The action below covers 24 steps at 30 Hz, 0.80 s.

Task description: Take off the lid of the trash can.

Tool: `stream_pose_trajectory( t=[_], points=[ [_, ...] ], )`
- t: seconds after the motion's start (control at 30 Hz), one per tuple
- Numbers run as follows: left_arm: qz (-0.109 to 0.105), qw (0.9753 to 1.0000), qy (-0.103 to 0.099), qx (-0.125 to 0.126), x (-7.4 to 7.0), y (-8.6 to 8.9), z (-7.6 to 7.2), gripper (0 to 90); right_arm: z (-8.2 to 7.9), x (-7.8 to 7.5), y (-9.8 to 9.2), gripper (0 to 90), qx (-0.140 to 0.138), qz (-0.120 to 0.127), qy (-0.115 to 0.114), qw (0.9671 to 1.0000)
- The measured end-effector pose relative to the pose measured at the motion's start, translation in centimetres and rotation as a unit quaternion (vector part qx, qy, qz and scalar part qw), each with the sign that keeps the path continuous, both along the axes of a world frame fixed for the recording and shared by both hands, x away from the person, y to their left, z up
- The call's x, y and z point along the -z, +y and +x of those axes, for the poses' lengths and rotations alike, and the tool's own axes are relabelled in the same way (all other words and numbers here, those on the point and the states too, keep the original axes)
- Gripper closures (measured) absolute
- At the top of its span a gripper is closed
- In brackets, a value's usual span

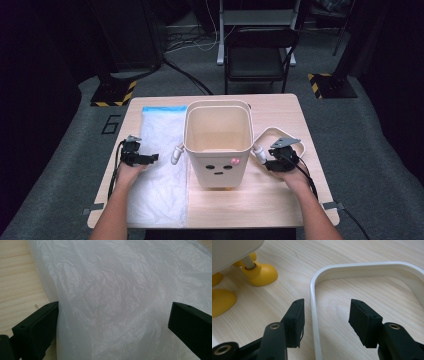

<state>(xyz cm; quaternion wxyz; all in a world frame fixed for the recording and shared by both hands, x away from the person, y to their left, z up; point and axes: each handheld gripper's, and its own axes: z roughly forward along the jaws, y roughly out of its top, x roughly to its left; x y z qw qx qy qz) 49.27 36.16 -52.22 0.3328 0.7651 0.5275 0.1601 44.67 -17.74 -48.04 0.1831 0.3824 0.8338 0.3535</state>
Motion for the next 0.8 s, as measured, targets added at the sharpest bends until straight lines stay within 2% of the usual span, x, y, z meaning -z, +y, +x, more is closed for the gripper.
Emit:
stream_pose_trajectory(
  t=[0.23,0.3,0.37,0.43,0.8],
  points=[
    [0.012,0.9999,-0.003,0.005,0.1,-0.8,0.0,0.0,0.0,0.1,0.0,45.3,0.002,0.000,0.003,1.0000],
    [0.027,0.9996,-0.005,0.011,0.1,-1.0,-0.1,0.0,0.0,0.1,0.0,45.3,0.002,0.000,0.003,1.0000],
    [0.051,0.9985,-0.010,0.018,0.2,-1.4,-0.1,0.0,0.1,0.1,0.0,45.4,0.003,-0.001,0.004,1.0000],
    [0.050,0.9986,-0.009,0.014,0.2,-1.6,-0.1,0.0,0.0,0.1,0.0,45.6,0.004,-0.003,0.002,1.0000],
    [0.041,0.9987,-0.029,0.006,0.6,-1.5,-0.5,0.0,0.0,0.1,-0.1,45.7,0.006,-0.010,0.000,0.9999]
  ],
)
